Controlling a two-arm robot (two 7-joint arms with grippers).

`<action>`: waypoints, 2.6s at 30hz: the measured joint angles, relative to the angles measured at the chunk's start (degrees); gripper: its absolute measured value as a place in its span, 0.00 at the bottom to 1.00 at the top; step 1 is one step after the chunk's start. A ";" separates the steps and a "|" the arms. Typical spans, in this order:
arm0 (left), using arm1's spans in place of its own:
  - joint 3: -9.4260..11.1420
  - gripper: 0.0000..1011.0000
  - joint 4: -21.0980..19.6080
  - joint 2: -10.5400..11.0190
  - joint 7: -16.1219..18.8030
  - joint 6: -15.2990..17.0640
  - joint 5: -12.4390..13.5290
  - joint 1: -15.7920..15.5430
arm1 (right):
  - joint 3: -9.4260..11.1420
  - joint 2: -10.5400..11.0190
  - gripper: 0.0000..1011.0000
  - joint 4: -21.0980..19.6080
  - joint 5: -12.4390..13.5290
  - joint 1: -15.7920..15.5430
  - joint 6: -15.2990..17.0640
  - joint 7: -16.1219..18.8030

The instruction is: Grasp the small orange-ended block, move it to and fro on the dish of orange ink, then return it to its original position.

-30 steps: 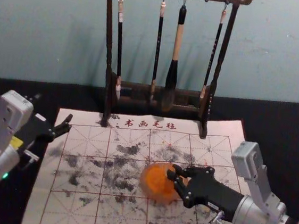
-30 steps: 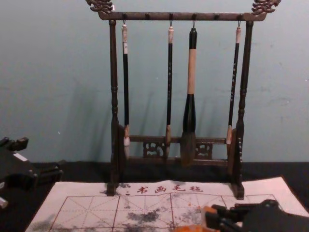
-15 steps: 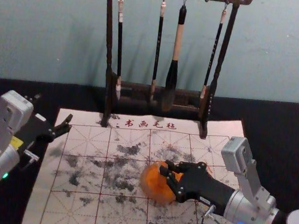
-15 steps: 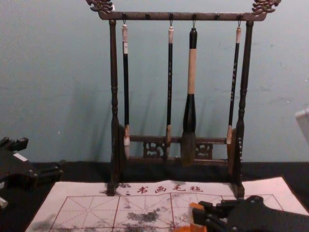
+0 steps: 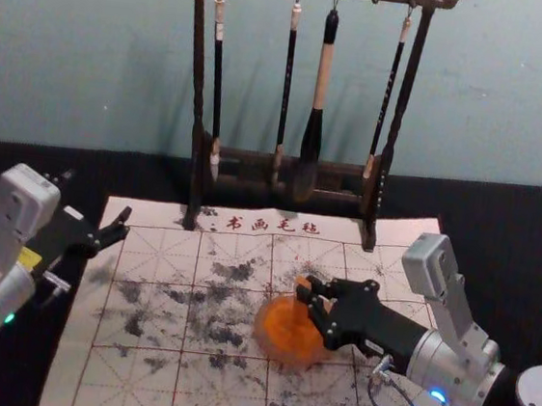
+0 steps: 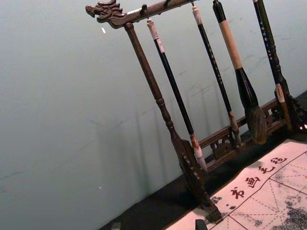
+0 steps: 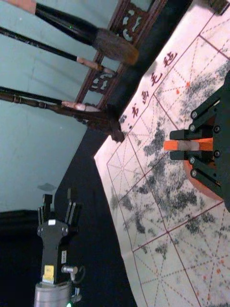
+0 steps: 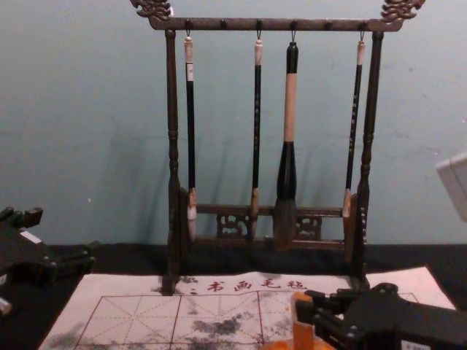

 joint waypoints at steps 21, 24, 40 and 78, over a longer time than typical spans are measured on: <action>0.00 0.99 0.00 0.00 0.00 0.00 0.00 0.00 | 2.74 2.12 0.08 -2.69 0.26 -2.88 1.15 -1.58; 0.00 0.99 0.00 0.00 0.00 0.00 0.00 0.00 | 2.90 2.58 0.08 -3.66 0.55 -3.68 1.31 -1.37; 0.00 0.99 0.00 0.00 0.00 0.00 0.00 0.00 | 1.36 3.03 0.08 -5.53 1.09 -4.84 1.34 0.55; 0.00 0.99 0.00 0.00 0.00 0.00 0.00 0.00 | 1.77 1.47 0.08 -1.47 0.24 -1.66 0.59 -0.92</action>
